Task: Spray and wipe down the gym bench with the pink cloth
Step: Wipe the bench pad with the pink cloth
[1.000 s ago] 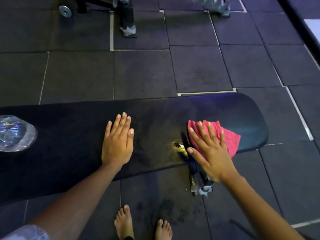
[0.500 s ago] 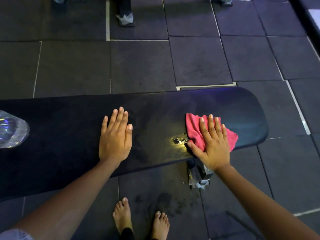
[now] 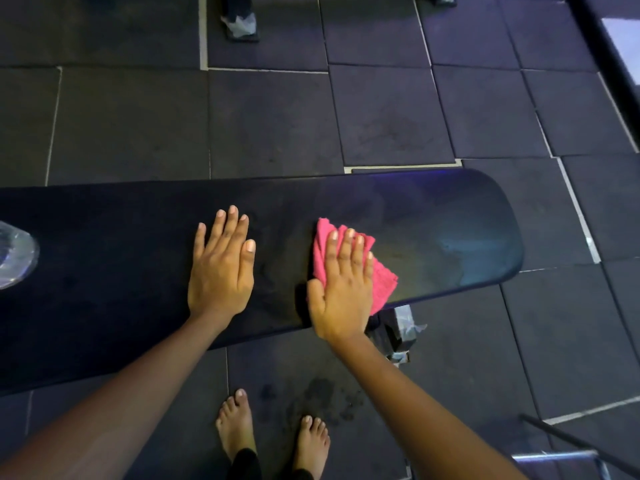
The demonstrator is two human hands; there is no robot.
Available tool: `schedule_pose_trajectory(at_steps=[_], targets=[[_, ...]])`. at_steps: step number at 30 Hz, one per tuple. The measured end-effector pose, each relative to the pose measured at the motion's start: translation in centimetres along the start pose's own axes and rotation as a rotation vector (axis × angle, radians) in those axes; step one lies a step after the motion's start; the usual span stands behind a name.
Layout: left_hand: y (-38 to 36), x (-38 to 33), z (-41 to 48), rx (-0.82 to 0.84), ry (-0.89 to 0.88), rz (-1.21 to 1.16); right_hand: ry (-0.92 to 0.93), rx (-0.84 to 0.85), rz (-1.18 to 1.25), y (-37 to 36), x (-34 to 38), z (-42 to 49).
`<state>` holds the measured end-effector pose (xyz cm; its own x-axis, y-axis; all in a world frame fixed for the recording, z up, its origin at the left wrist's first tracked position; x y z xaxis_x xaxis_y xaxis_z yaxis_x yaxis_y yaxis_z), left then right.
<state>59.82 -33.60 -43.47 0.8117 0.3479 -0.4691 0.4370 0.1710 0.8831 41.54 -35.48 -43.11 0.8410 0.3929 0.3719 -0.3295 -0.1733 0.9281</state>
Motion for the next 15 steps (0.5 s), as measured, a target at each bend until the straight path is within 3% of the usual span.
schedule_pose_trajectory(at_steps=[4, 7, 11, 15], targets=[[1.2, 0.3, -0.1, -0.025, 0.079, -0.356, 0.072, -0.027, 0.236, -0.2, 3.7, 0.2], [2.6, 1.7, -0.6, -0.057, 0.199, -0.542, -0.120, -0.133, 0.575, 1.5, 3.9, 0.9], [3.5, 3.5, -3.3, 0.049, 0.104, -0.279, -0.437, -0.339, 0.714, 5.9, -1.9, 0.9], [4.0, 6.0, -5.1, 0.077, -0.005, 0.016, -0.531, -0.535, 0.763, 9.1, -7.5, 1.1]])
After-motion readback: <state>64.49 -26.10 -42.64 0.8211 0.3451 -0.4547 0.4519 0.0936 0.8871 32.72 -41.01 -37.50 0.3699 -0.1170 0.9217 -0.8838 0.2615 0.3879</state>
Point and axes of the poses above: each hand's wrist, its own z-axis towards the middle knuckle, its own y-axis out of the back of the hand, x = y × z, the point moved 3 cm from there along z, towards the middle knuckle, and after that the axes turned 10 degrees about y, right-handed, at the moved point
